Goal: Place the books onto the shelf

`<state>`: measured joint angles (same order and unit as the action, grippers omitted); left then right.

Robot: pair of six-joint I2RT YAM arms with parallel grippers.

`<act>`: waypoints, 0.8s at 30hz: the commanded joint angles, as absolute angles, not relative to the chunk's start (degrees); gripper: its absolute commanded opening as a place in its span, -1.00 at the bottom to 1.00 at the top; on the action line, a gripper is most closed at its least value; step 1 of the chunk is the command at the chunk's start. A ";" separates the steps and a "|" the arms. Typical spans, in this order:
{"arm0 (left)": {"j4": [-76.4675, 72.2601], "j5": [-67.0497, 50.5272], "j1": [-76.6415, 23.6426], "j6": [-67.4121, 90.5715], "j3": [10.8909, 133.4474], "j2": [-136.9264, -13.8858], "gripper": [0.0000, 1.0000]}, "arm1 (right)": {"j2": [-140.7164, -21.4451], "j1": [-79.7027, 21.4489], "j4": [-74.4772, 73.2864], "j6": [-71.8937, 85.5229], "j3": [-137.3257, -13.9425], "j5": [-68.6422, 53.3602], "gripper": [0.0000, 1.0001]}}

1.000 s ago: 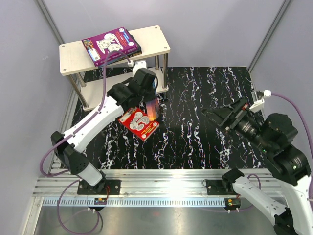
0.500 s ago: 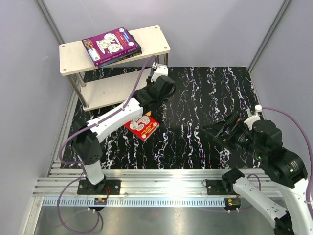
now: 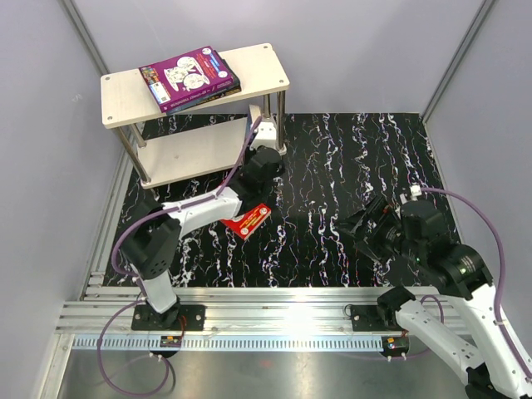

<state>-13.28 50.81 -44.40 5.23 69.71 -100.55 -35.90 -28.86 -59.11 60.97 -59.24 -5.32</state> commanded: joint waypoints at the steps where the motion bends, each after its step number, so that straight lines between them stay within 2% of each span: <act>1: -42.27 53.27 -43.16 0.35 73.47 -96.94 -1.00 | -36.12 -29.00 -56.16 62.66 -57.22 -5.89 1.00; 10: -53.69 50.36 -41.31 -5.01 78.22 -103.44 -1.00 | -32.35 -29.00 -54.93 66.62 -50.45 -6.15 0.99; 15: -65.19 51.06 -40.69 -10.44 80.94 -111.87 -1.00 | -30.94 -29.09 -54.40 68.03 -47.29 -6.50 1.00; 24: -74.08 50.45 -38.32 -13.36 91.57 -126.90 -1.00 | -27.87 -29.00 -54.84 69.17 -41.06 -7.03 1.00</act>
<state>-55.37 51.18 -39.66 -11.73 85.43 -126.52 -29.17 -28.86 -56.23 67.57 -43.13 -6.72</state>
